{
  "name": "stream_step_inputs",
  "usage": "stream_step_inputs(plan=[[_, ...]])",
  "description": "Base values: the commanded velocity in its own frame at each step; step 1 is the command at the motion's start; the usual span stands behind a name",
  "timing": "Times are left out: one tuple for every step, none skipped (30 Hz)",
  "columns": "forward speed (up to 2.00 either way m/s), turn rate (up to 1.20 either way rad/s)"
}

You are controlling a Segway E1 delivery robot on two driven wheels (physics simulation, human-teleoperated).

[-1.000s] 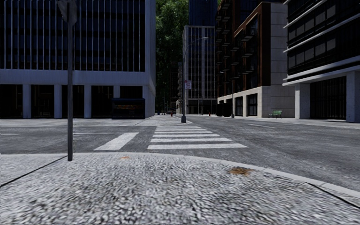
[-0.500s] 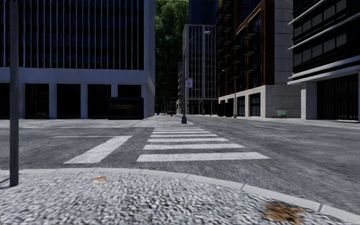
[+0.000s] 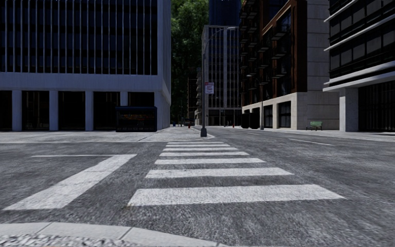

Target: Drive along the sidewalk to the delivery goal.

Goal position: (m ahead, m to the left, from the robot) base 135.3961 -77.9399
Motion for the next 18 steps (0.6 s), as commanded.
stream_step_inputs(plan=[[2.00, 0.21], [2.00, 0.21], [2.00, 0.21], [2.00, 0.21], [2.00, 0.21], [2.00, 0.22], [2.00, 0.22], [2.00, 0.22], [2.00, 0.22], [1.99, 0.27], [1.95, 0.31], [1.92, 0.32], [1.90, 0.32], [1.90, 0.32], [1.87, 0.32], [1.84, 0.29], [1.79, 0.23], [1.71, 0.21]])
